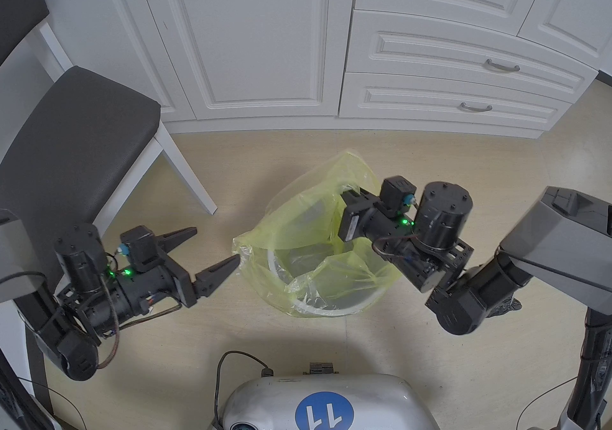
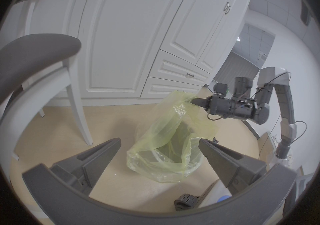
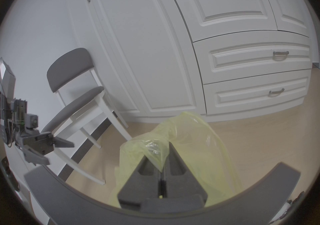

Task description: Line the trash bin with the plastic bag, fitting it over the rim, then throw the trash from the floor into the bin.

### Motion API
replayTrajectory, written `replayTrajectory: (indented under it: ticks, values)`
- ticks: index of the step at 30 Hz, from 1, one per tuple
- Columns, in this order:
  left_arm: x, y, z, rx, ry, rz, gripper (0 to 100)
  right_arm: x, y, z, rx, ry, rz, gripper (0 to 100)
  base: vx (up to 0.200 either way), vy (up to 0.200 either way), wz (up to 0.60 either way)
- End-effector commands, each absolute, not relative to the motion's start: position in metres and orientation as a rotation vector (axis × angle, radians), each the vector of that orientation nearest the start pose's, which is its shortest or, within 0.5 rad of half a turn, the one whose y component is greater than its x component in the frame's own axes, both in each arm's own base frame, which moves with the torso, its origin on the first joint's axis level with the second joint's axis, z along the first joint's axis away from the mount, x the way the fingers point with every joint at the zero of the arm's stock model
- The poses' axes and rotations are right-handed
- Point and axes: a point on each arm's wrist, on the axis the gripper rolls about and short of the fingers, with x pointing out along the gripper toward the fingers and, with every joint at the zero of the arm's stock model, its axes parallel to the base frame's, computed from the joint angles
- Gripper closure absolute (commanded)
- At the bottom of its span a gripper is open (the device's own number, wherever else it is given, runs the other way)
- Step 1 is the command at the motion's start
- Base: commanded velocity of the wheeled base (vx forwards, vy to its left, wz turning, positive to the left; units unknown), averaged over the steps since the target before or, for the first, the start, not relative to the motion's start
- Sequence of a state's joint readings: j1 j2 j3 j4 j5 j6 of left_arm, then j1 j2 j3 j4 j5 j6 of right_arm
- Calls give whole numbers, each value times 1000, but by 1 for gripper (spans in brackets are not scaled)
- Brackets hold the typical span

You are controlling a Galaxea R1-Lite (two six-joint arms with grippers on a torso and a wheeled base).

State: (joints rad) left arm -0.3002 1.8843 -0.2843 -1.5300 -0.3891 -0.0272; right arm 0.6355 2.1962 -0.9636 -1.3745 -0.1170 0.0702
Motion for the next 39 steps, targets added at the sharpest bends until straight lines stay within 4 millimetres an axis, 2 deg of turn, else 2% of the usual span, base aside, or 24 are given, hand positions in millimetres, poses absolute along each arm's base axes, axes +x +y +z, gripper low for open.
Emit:
replayTrajectory:
  ticks: [1,6,7,8,12,14,15,16,18,27,30,34,37,39]
  values:
    - [236,-41,119,-35,27,-662,0,360,262,108,136,-110,499,100,0,0,0]
    - [238,-35,122,-77,30,-650,0,370,264,111,144,-123,464,100,0,0,0]
    - [241,-33,123,-110,31,-639,0,380,261,113,156,-145,420,100,0,0,0]
    - [241,-33,123,-110,31,-639,0,380,261,113,156,-145,420,100,0,0,0]
    - [246,-30,126,-129,24,-628,0,394,247,111,153,-151,374,100,0,0,0]
    - [246,-30,126,-139,23,-626,0,407,232,113,156,-169,334,100,0,0,0]
    - [246,-30,126,-139,23,-626,0,407,232,113,156,-169,334,100,0,0,0]
    - [245,-30,126,-140,26,-628,0,414,219,116,158,-181,304,100,0,0,0]
    - [245,-31,125,-142,29,-628,0,420,207,117,172,-184,278,100,0,0,0]
    - [246,-47,119,-148,61,-674,0,417,172,111,213,-136,180,100,0,0,0]
    - [245,-51,118,-150,63,-659,0,417,165,109,256,-137,155,100,0,0,0]
    - [243,-58,120,-149,49,-614,0,424,145,103,252,-110,106,100,0,0,0]
    - [243,-64,124,-148,32,-598,0,424,142,103,239,-74,99,100,0,0,0]
    - [243,-67,125,-146,25,-602,0,422,141,110,231,-46,98,100,0,0,0]
